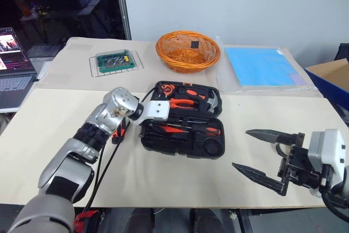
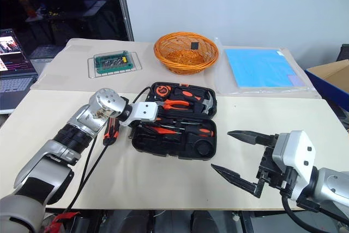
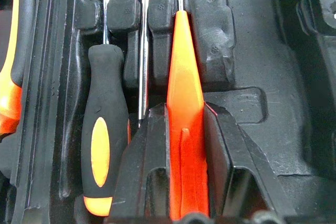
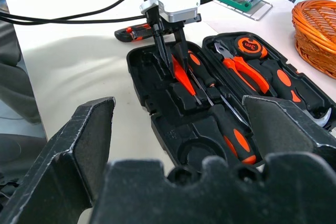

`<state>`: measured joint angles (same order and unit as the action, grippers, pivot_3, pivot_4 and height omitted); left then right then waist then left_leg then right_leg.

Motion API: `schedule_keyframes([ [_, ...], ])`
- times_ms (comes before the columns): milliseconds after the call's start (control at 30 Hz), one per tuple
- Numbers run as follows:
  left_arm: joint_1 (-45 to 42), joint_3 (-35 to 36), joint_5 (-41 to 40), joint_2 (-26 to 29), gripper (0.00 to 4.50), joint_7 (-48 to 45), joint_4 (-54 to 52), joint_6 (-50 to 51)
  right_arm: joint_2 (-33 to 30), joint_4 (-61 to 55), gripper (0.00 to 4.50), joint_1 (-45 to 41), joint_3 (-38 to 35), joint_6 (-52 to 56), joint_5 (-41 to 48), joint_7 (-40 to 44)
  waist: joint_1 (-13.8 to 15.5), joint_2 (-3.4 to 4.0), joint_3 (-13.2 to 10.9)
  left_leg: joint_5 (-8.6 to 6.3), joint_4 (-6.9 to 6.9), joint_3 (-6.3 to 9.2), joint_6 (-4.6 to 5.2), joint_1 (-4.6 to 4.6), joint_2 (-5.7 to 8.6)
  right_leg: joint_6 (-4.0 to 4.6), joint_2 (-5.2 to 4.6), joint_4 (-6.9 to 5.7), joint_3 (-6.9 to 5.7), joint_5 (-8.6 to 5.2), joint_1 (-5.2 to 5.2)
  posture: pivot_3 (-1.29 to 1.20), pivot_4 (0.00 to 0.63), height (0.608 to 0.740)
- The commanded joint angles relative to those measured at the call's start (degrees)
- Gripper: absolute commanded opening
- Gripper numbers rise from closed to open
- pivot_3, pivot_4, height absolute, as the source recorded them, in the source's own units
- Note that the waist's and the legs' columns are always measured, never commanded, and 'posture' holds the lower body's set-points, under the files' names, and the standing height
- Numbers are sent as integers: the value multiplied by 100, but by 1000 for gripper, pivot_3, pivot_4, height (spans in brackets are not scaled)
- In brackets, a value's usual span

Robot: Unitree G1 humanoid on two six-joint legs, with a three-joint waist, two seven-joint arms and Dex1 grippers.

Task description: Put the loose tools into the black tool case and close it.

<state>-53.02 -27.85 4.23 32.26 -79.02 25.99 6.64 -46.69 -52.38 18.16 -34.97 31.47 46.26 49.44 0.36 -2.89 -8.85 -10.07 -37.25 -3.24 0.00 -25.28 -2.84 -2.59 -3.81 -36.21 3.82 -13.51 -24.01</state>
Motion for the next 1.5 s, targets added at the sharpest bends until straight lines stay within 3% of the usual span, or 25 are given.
schedule_keyframes([
  [33,17,769,-767,95,2748,-178,-607,814,-62,-122,4500,10,-116,-104,102,-67,-7,-1,-1,0,0,0,0,-1,0,0,0,-1,0,0,-1,0,150,740],
  [167,378,1657,-1660,271,2748,23,-1356,2208,-47,-47,4500,-34,-22,-143,56,-70,-65,0,0,0,0,2,0,-7,-4,0,2,-3,0,-1,-7,0,150,740],
  [200,531,1818,-1752,269,2202,209,-1497,2357,-36,-24,4500,-64,11,-156,48,-81,-76,2,1,0,0,2,0,-6,-4,0,2,-5,0,-1,-6,0,150,740],
  [400,1694,2329,-1727,-458,57,1923,-2338,2409,3,127,4500,-295,259,-201,-12,-176,-85,14,8,0,-14,6,1,9,-2,-2,-1,-13,0,-1,15,0,150,740],
  [533,2431,2040,-1464,-843,21,2742,-2825,2455,-20,171,4500,-332,329,-230,-26,-177,-52,14,8,0,-27,13,0,5,-1,-2,3,-17,-1,-1,17,0,150,740],
  [733,2750,1007,-525,-369,21,3031,-2821,2791,-60,173,4500,-287,296,-250,-21,-108,-29,26,33,0,-29,19,0,20,-1,-1,7,-20,-1,-1,38,0,150,740],
  [833,2780,1137,-611,-290,21,3114,-2892,2659,-69,192,4500,-289,302,-274,-36,-64,-53,38,43,-4,-9,11,0,104,-2,-4,1,9,0,-53,115,0,150,740],
  [900,2793,1649,-1034,-489,21,3247,-3073,2513,-59,244,4500,-329,340,-308,-60,-45,-92,38,43,-24,1,7,-33,137,-1,-2,-8,12,0,-55,142,0,150,740],
  [1000,2737,2850,-1967,-915,21,3709,-3758,3123,-49,350,4500,-444,490,-392,-125,13,-123,30,35,-31,16,7,-44,153,-2,1,-21,14,0,-56,151,0,150,740],
  [1067,2675,3616,-2322,-1124,789,4289,-4227,3624,-50,441,4500,-565,623,-440,-142,53,-125,19,26,-22,15,8,-30,142,-3,0,-24,11,-3,-54,139,0,150,740],
  [1133,2837,3980,-2070,-1109,1491,4995,-4651,4262,-66,572,4500,-720,781,-490,-188,110,-141,19,26,-7,15,8,-5,135,0,-4,-23,12,-3,-51,136,0,150,740],
  [1267,3125,4202,-1480,-1205,2982,6276,-5122,5450,-107,812,4500,-1011,1011,-546,-209,237,-115,23,29,-9,33,5,4,140,13,-49,-24,15,3,-49,139,0,150,740],
  [1400,3176,3956,-1226,-1605,4448,7008,-5302,6336,-148,994,4500,-1279,1117,-555,-187,386,-30,8,21,-10,35,13,4,120,19,-50,-23,15,-3,-52,128,0,150,740],
  [1500,3179,3782,-1111,-1932,4448,7343,-5305,6630,-190,1080,4500,-1504,1144,-548,-93,468,-2,5,19,-9,24,10,4,93,25,-51,-32,15,-2,-45,102,0,150,740],
])
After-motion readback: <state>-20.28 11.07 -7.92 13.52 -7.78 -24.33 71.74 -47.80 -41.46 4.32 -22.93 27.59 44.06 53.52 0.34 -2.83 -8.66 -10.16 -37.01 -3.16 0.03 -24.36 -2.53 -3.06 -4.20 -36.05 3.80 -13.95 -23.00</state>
